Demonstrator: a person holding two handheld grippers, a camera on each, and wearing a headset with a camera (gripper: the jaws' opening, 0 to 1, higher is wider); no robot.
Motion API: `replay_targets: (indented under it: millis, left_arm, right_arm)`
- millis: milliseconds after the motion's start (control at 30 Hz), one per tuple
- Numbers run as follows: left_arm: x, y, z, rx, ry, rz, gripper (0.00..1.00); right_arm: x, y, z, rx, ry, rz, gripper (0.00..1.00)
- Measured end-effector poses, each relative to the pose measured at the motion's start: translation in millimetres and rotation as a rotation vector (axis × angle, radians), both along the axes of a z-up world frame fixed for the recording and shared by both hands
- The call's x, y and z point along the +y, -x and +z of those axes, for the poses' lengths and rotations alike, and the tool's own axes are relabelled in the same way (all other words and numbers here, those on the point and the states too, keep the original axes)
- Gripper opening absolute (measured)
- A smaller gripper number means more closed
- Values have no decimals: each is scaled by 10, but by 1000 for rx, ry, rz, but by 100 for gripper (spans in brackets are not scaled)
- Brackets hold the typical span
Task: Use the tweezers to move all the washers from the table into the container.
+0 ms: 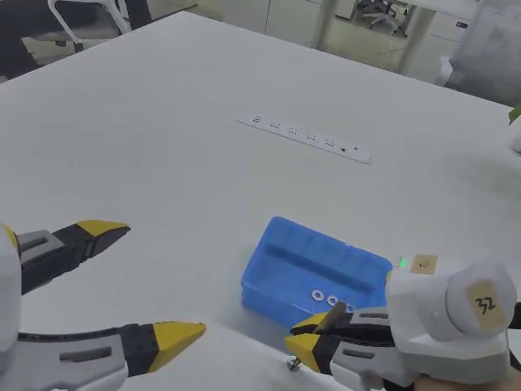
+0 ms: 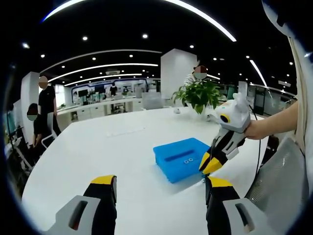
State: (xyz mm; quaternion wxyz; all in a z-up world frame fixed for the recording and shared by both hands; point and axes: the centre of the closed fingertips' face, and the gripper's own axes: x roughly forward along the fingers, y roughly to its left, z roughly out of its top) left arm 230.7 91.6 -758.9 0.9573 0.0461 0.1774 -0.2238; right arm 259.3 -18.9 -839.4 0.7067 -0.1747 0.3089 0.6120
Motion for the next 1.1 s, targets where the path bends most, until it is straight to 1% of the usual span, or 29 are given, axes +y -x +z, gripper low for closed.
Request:
replay_targets:
  millis: [100,167,267,367,467,533,633,700,767,967,1000,1033,1067,1100]
  left_arm:
    - [-2,-1,2,0,0,-1,75]
    - [-2,0,1,1,1,-1,75]
    - [-1,0,2,-1,1,0,75]
    - [3,1,-1,0,1,1,75]
    - [3,2,-4,1,0,-1,75]
    - [-2,3,-4,1,1,-3,75]
    - [-6,6,-5,2,1,-7,74]
    - [-7,7,-5,3,1,-7,74]
    - [-7,8,-6,3,1,-8,74]
    - [-17,11,-10,4,1,-12,74]
    - [-17,11,-10,4,-1,-13,74]
    - [-17,11,-11,4,-1,-13,74]
    - [-20,12,-12,5,0,-13,74]
    - [-22,12,-13,6,0,-14,74]
  right_arm:
    - [-3,-10,6,-11,5,2,1]
    - [-9,-10,6,-7,2,-1,1]
    - [-9,10,2,21,-7,-8,2]
    - [-15,-9,7,11,-9,-23,3]
    - [-24,-37,7,12,-11,-43,4]
    - [-31,-46,7,20,-14,-49,4]
    - [-42,-63,8,7,-9,-53,4]
    - [-35,-77,30,2,-18,-60,4]
    - [-32,-81,27,8,-19,-63,4]
    - [2,-63,-4,2,-16,-52,4]
    - [-9,-49,-34,-7,-1,-40,4]
    - [16,-58,-8,-25,-20,-35,4]
    - [1,-47,-14,-24,-10,-34,4]
    - [1,-52,-10,-26,-12,-33,4]
